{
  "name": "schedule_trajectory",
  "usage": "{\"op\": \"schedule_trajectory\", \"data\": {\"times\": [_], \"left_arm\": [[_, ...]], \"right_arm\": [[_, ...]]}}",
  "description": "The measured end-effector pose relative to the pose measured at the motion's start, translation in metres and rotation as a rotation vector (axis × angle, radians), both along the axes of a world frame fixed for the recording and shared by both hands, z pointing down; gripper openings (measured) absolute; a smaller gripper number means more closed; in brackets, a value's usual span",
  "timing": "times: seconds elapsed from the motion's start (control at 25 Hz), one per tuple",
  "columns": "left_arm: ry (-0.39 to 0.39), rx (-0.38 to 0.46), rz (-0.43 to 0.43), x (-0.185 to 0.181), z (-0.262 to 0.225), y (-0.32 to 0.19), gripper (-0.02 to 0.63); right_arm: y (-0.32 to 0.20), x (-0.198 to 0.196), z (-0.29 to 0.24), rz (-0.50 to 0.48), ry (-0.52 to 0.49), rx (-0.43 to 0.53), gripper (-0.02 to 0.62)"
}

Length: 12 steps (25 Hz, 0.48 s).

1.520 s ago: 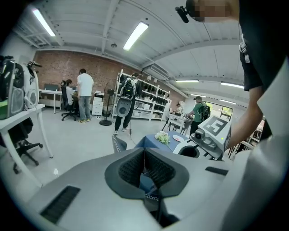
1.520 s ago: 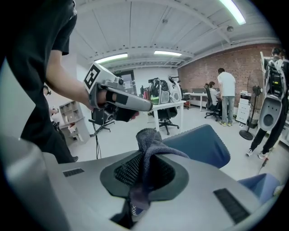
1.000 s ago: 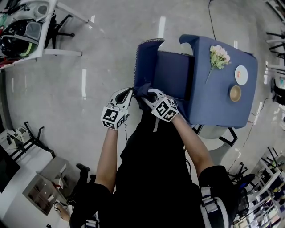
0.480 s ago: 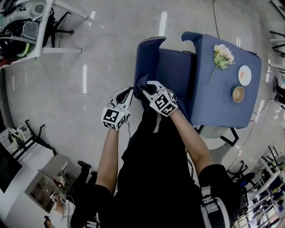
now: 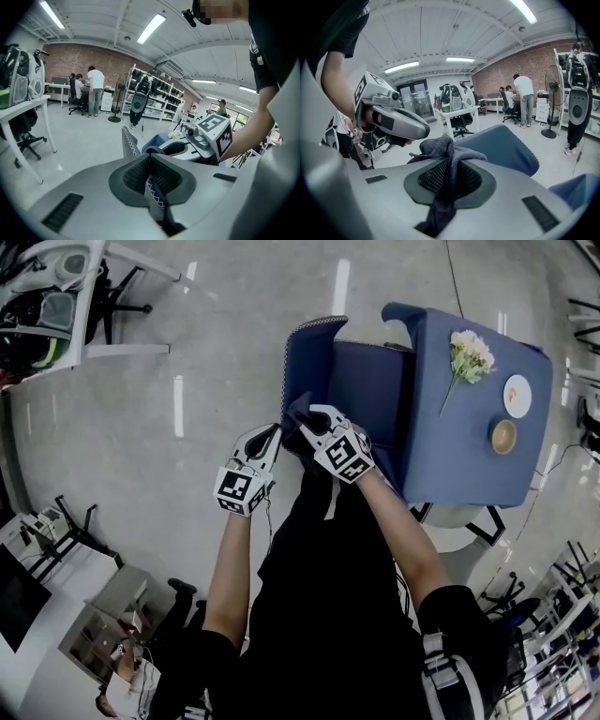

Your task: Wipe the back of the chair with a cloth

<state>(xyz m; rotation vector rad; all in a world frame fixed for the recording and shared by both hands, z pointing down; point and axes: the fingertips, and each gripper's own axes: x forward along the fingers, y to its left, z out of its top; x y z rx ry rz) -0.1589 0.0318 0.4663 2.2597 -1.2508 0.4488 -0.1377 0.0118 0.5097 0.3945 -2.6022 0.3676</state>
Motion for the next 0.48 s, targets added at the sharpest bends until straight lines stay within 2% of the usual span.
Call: {"op": "schedule_trajectory", "data": {"times": [0.48], "left_arm": [[0.012, -0.005, 0.014, 0.005, 0.006, -0.018, 0.025]], "right_arm": [[-0.024, -0.003, 0.000, 0.022, -0.013, 0.007, 0.067]]}}
